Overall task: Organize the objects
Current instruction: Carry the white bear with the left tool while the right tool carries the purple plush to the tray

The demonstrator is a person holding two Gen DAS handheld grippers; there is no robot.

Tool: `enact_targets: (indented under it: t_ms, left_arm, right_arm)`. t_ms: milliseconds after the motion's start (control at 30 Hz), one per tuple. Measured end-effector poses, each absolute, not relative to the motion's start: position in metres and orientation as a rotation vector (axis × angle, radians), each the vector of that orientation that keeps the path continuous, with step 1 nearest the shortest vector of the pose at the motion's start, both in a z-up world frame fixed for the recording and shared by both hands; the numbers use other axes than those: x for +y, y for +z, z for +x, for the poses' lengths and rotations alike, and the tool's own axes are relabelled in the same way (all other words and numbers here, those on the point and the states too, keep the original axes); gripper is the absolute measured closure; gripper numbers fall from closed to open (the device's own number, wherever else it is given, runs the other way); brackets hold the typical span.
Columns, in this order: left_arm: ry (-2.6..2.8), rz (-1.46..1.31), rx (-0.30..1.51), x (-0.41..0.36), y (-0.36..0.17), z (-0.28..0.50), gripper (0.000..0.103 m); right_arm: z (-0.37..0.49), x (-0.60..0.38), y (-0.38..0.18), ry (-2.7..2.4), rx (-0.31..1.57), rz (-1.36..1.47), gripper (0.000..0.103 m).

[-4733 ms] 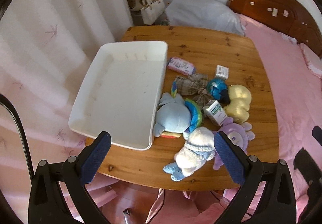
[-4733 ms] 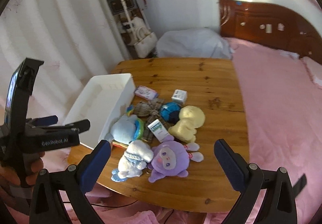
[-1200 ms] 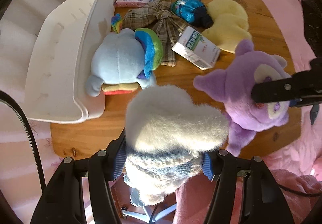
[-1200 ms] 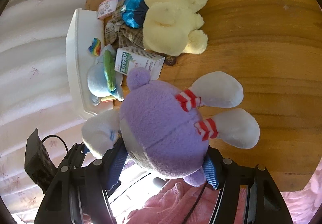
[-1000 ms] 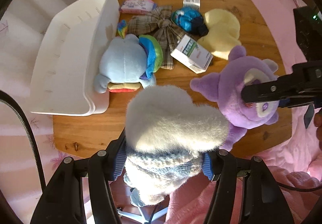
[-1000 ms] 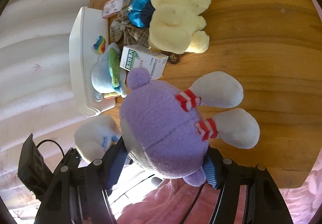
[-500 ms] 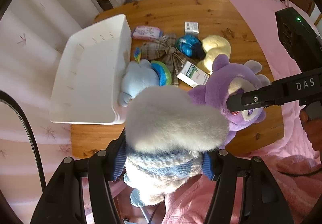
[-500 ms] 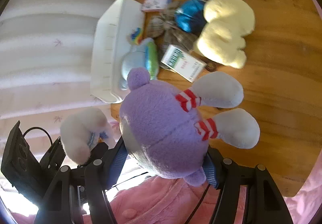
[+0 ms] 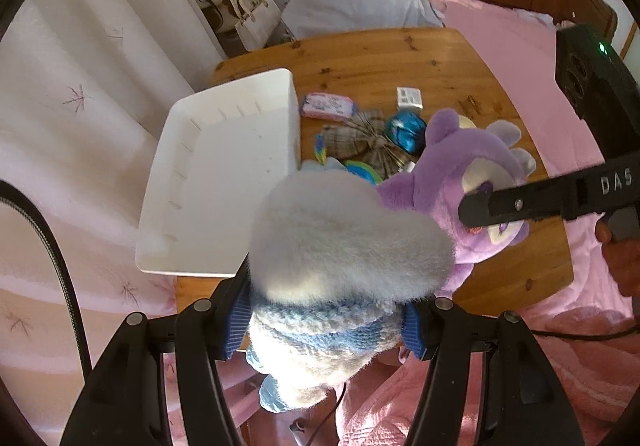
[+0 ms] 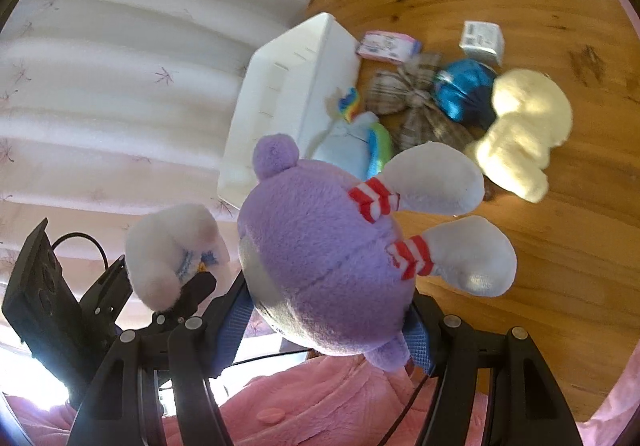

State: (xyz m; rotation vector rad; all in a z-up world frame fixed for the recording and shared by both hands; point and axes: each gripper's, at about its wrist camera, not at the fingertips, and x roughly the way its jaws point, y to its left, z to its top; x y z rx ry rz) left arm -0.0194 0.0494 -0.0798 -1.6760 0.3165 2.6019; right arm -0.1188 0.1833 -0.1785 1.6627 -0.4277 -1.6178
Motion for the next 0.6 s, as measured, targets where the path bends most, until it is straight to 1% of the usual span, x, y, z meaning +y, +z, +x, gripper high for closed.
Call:
enact_targets:
  t_ms: [167, 600]
  left_arm:
    - [2.609, -1.625, 0.348, 0.023, -0.071, -0.029, 0.038]
    - [2.622, -1.529, 0.353, -0.053, -0.061, -0.065, 0.038]
  right_arm:
    - [-0.107, 0.160, -0.172, -1.649, -0.440, 1.636, 0.035]
    - [-0.102, 0.087, -0.152, -1.739, -0.435, 1.593, 0.035]
